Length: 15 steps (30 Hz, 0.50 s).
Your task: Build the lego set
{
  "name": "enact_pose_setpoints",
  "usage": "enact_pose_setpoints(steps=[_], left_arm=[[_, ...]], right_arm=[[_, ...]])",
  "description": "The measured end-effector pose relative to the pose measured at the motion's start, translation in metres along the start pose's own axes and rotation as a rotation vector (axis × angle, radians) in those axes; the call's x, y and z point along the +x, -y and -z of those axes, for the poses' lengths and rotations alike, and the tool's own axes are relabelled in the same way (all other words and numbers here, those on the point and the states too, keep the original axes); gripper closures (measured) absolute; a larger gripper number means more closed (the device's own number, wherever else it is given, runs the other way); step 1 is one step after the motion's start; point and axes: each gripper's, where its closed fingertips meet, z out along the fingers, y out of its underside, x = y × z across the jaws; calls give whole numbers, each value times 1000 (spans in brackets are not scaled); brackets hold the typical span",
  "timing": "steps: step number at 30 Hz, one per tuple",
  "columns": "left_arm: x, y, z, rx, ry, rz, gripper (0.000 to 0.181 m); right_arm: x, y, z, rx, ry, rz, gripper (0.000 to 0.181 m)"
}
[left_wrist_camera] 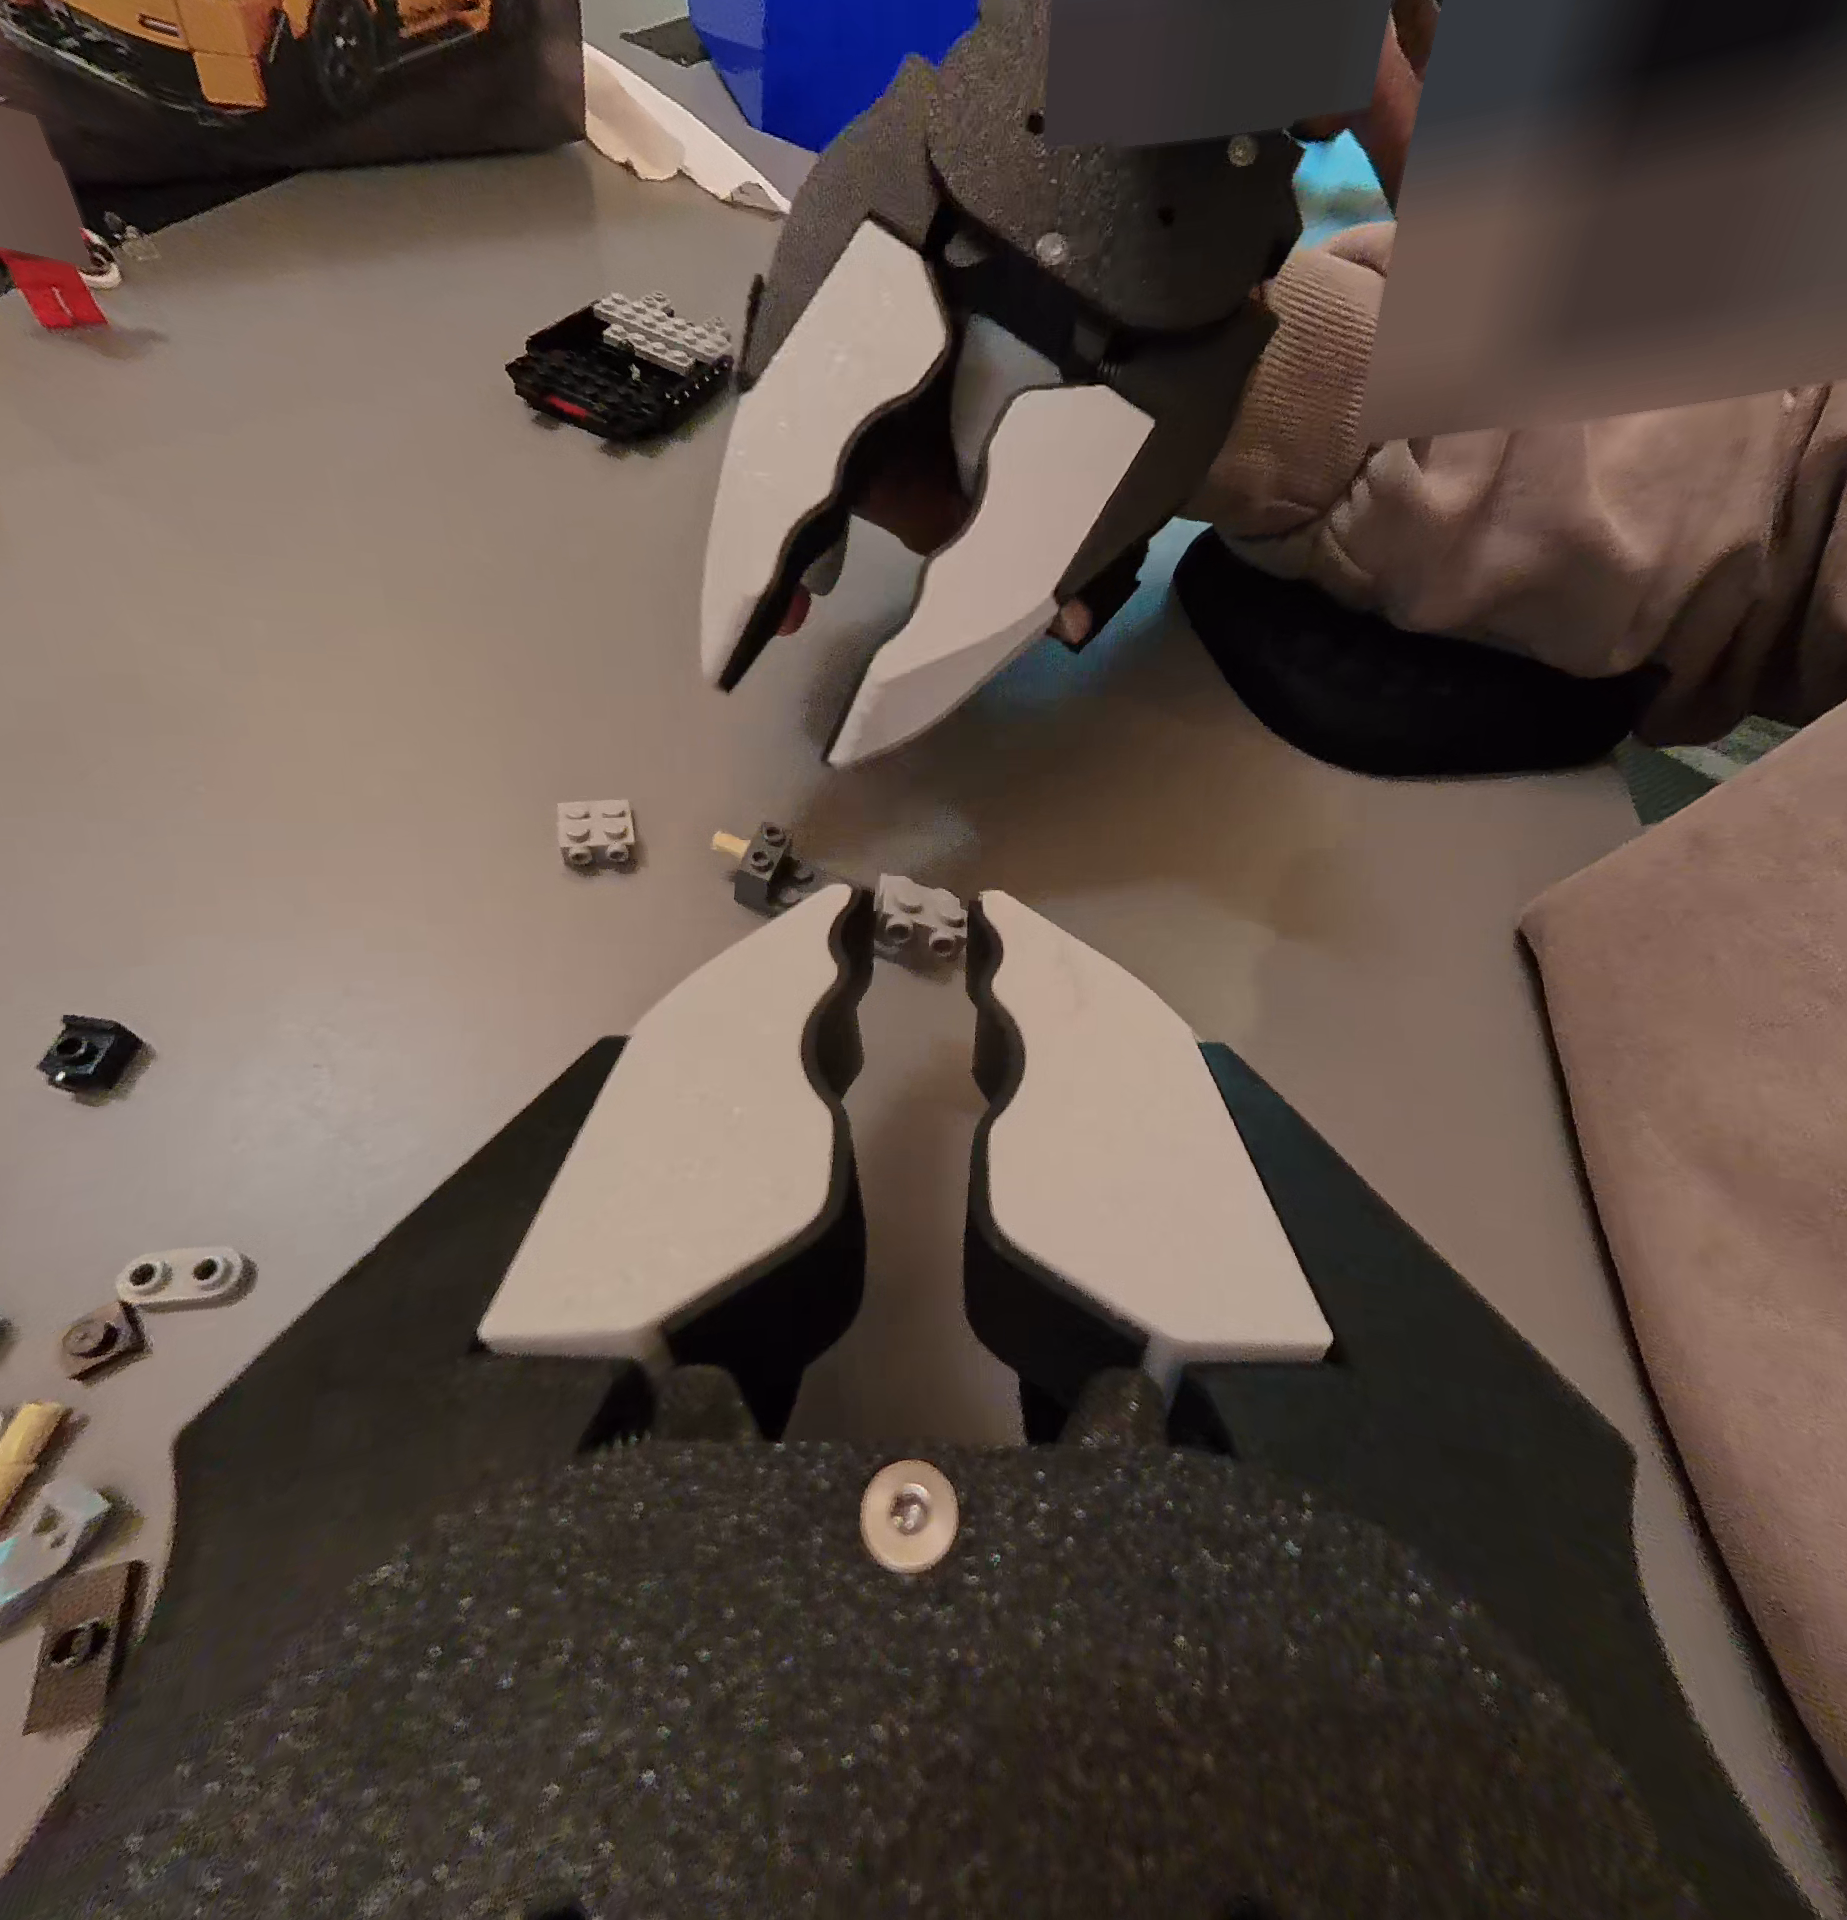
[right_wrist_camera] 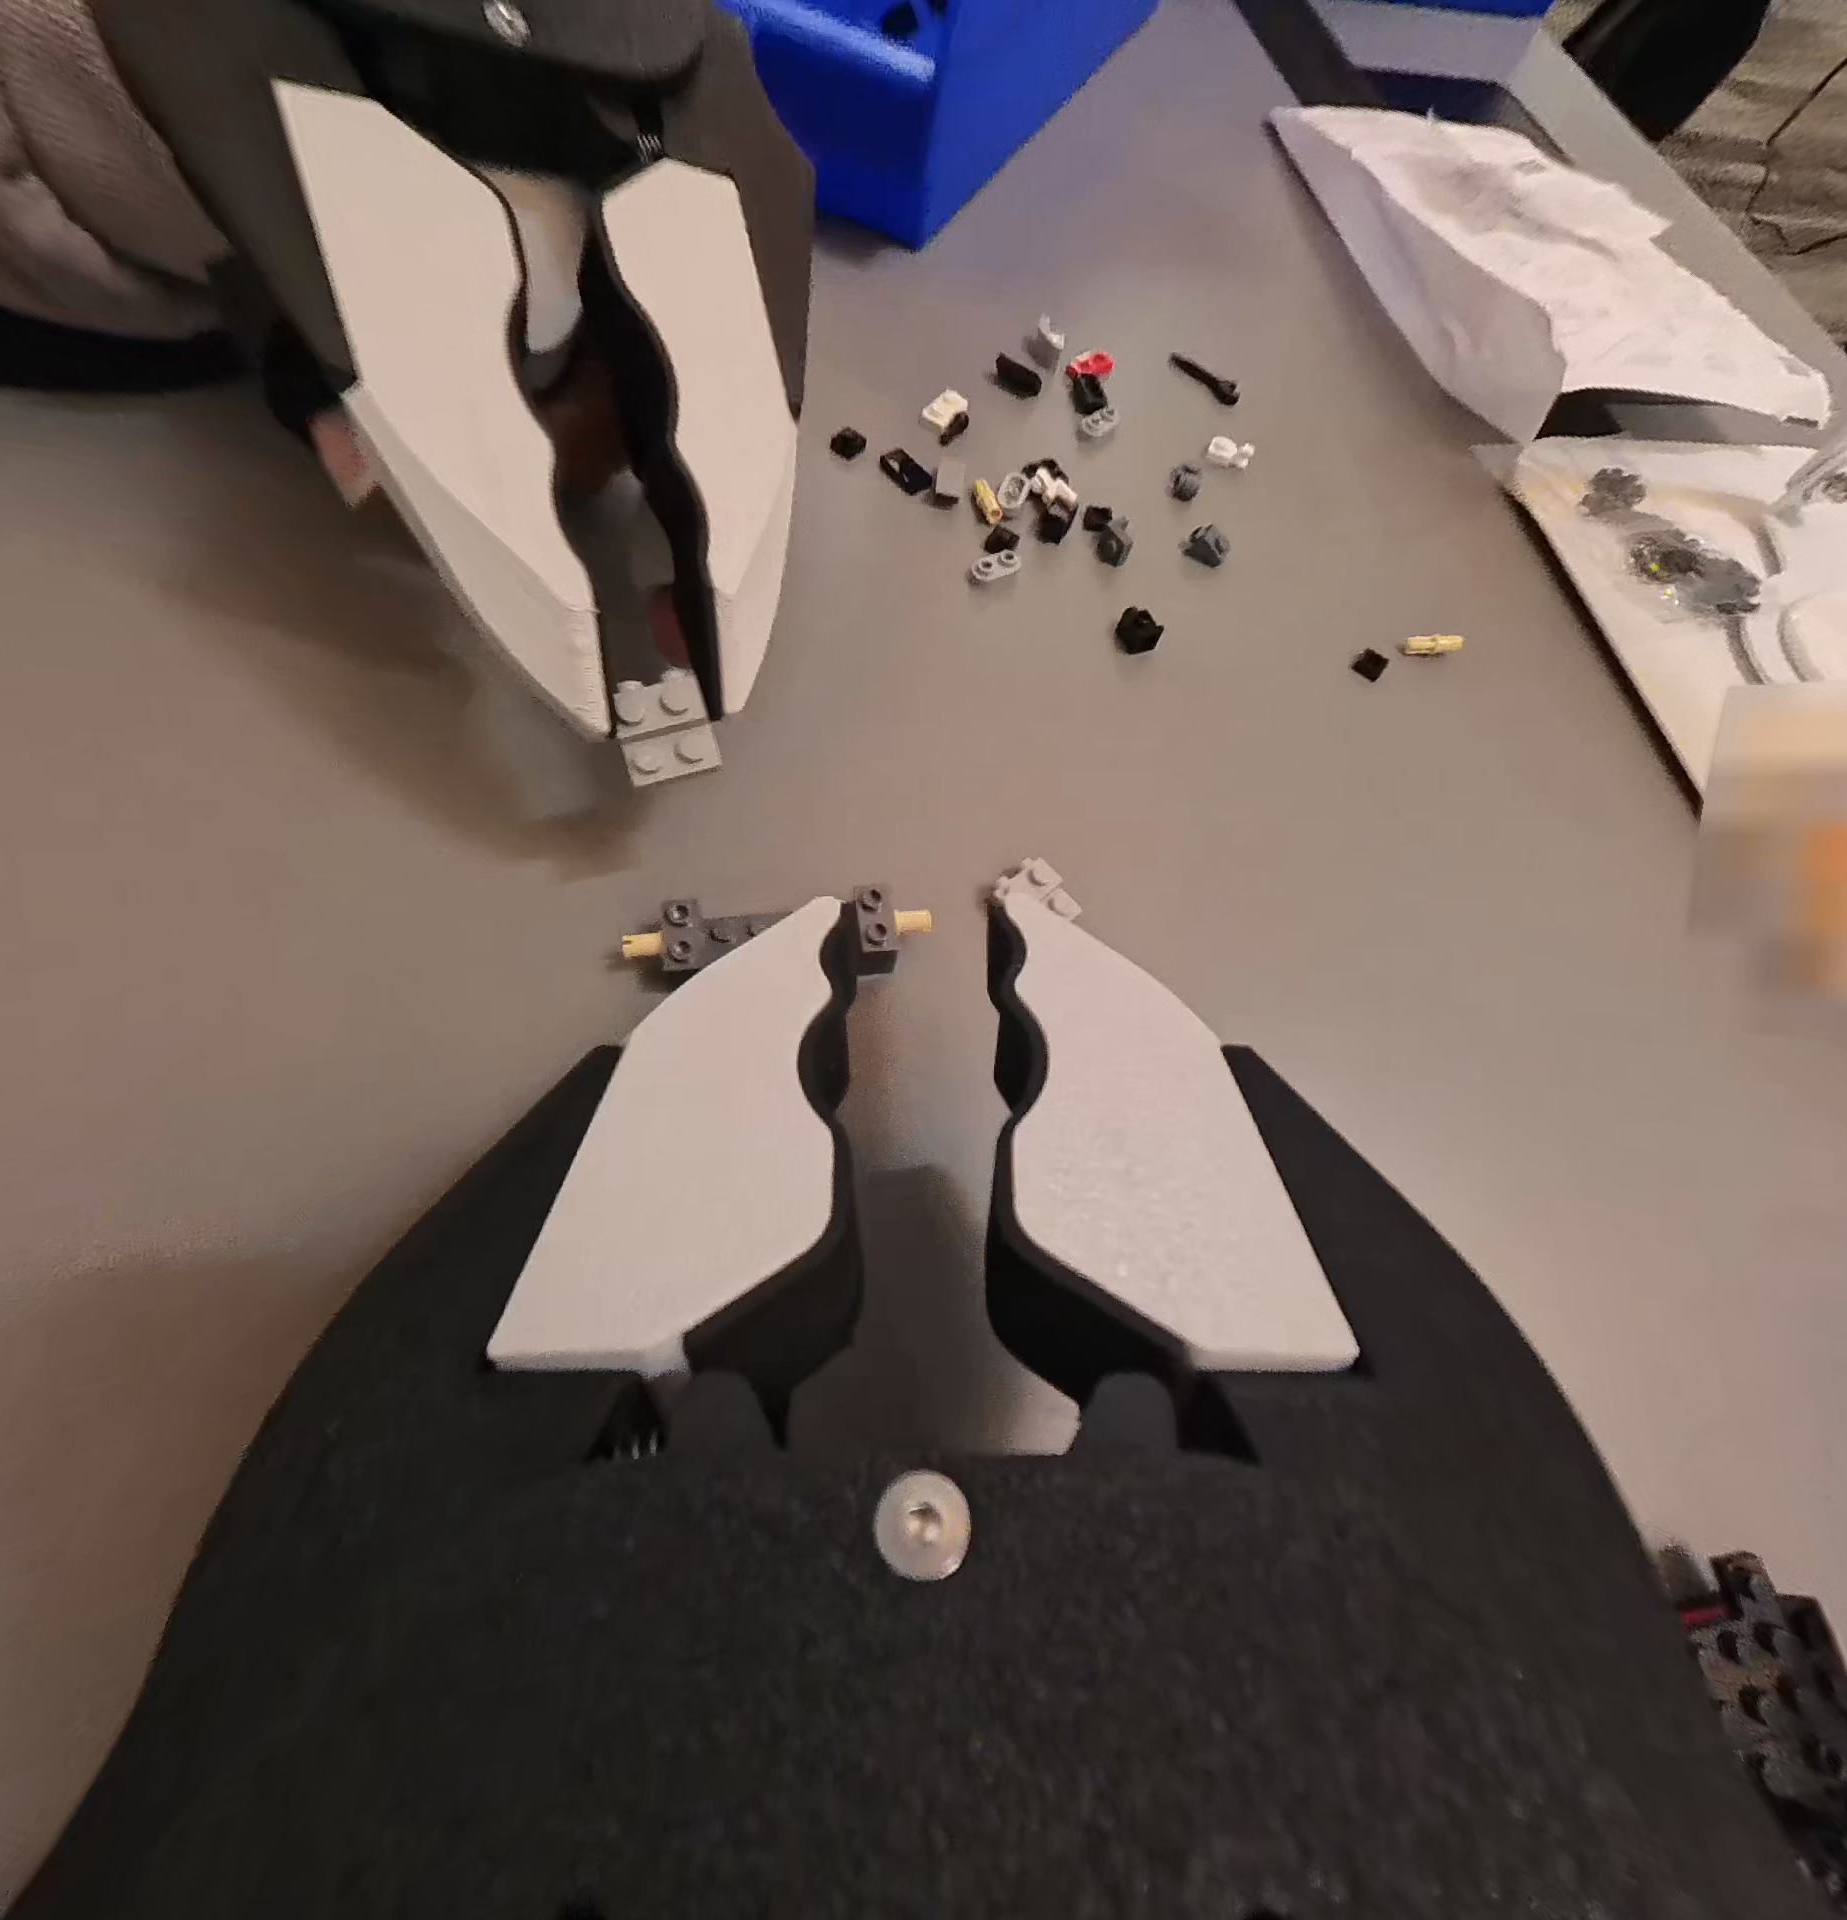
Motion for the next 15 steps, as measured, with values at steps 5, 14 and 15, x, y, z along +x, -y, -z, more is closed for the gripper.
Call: enact_pose_setpoints(steps=[5,14,15], left_arm=[[0,13,0,79,-29,19,164],[10,32,-3,187,-136,-28,164],[11,33,-4,187,-140,-35,164]], right_arm=[[-13,11,9,74,65,-11,160],[-36,30,7,149,148,14,158],[-37,30,8,152,151,19,160]])
